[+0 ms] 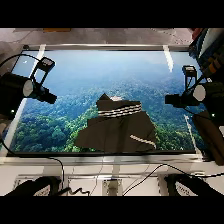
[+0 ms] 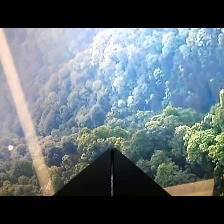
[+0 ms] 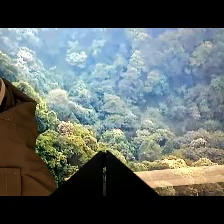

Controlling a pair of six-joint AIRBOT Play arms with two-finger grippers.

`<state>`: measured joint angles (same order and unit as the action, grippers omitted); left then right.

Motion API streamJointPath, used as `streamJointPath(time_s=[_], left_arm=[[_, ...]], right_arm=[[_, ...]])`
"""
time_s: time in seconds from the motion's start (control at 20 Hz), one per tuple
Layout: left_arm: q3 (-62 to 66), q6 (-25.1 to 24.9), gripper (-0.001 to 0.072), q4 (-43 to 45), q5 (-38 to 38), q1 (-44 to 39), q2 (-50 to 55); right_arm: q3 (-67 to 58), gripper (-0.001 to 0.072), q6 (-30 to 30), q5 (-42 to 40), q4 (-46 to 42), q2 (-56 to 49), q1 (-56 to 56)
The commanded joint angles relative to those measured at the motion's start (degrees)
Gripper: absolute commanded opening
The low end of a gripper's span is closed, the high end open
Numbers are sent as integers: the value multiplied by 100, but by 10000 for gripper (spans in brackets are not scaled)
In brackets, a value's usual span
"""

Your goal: Fold the clothes and pants, and hang the long-sleeved shirts on hangers.

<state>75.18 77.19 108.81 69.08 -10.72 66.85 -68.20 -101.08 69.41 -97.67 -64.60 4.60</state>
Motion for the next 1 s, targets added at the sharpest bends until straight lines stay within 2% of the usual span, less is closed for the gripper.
streamJointPath(time_s=[0.0,0.75,0.95], left_arm=[[-2,-2,11,2,0,4,-2],[-2,-2,10,2,-155,4,-2],[-2,-2,11,24,-444,4,-4]], right_arm=[[0,26,0,2,0,4,2],[0,27,0,-13,37,4,4],[0,27,17,-487,0,4,2]])
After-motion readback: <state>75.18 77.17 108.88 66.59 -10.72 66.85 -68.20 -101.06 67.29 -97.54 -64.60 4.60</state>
